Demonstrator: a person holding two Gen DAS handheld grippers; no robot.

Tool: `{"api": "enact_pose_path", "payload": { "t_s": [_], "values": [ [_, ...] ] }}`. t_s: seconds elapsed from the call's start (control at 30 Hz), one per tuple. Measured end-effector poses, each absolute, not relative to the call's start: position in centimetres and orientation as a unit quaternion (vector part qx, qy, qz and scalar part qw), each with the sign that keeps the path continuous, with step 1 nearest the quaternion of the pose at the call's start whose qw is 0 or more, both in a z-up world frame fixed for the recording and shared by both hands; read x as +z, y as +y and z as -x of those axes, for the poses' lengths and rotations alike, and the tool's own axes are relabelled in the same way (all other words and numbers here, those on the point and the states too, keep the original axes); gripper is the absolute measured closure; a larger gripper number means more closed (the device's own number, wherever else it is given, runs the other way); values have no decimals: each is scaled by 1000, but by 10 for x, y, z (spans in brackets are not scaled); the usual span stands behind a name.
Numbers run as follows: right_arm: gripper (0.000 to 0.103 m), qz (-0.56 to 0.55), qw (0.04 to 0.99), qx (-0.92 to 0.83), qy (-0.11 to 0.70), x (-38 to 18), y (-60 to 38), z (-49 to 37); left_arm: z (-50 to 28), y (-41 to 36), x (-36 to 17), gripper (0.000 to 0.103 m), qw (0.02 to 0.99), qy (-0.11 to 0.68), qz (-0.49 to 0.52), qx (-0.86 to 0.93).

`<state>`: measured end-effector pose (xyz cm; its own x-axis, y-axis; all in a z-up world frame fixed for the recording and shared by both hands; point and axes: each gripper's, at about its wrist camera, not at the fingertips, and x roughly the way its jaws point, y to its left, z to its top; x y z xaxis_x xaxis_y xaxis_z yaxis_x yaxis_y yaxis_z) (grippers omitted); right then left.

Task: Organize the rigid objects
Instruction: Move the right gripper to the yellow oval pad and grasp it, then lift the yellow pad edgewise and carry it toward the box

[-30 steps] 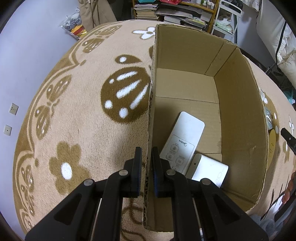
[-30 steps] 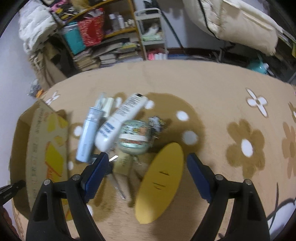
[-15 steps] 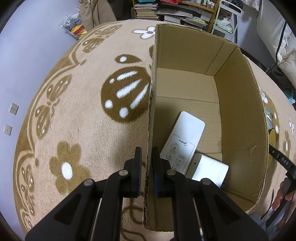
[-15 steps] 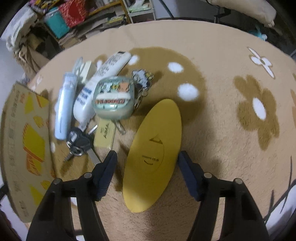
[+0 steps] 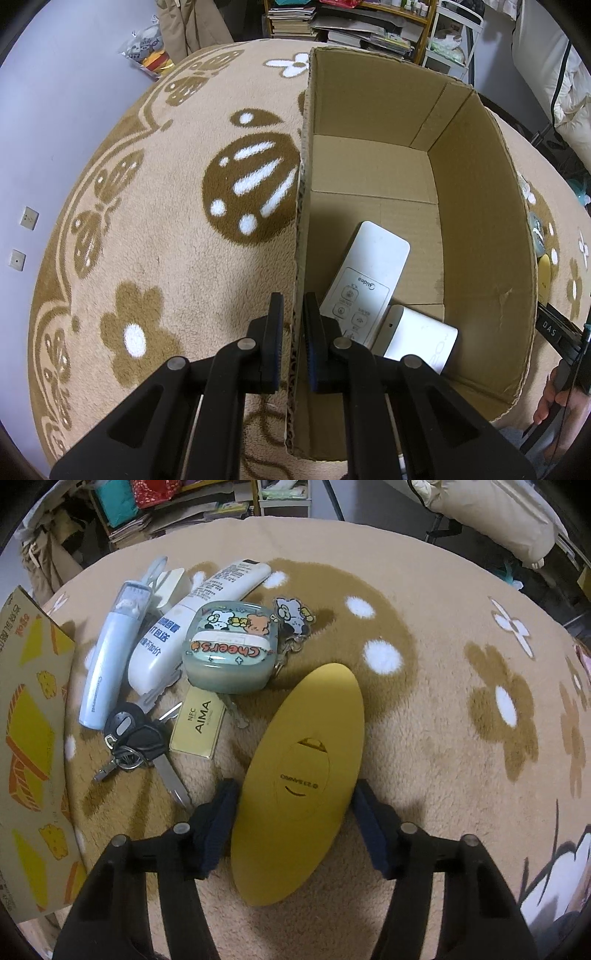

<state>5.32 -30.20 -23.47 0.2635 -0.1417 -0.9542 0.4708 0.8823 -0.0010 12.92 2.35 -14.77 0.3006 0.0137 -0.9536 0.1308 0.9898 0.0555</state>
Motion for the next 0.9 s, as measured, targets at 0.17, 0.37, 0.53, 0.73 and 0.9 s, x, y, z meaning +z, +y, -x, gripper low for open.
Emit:
{"api": "enact_pose_path", "payload": {
  "t_s": [0.17,0.37,0.53,0.73,0.9],
  "values": [
    [43,-148,784,-200,568,-233,-294,-54,-129,24,-148,93,804,590,-61,-36],
    [43,-161,787,-199,562,-222,-300,-50,-129,24,-147,93,804,590,-61,-36],
    [43,-179,795,-199,544,-208,-305,-47,-130,24,-147,93,804,591,-60,-36],
    [44,-192,806,-201,523,-191,-309,-43,-131,24,-148,93,803,592,-57,-37],
    [55,-203,817,-198,502,-180,-319,-42,-131,25,-148,93,803,592,-57,-37]
  ]
}}
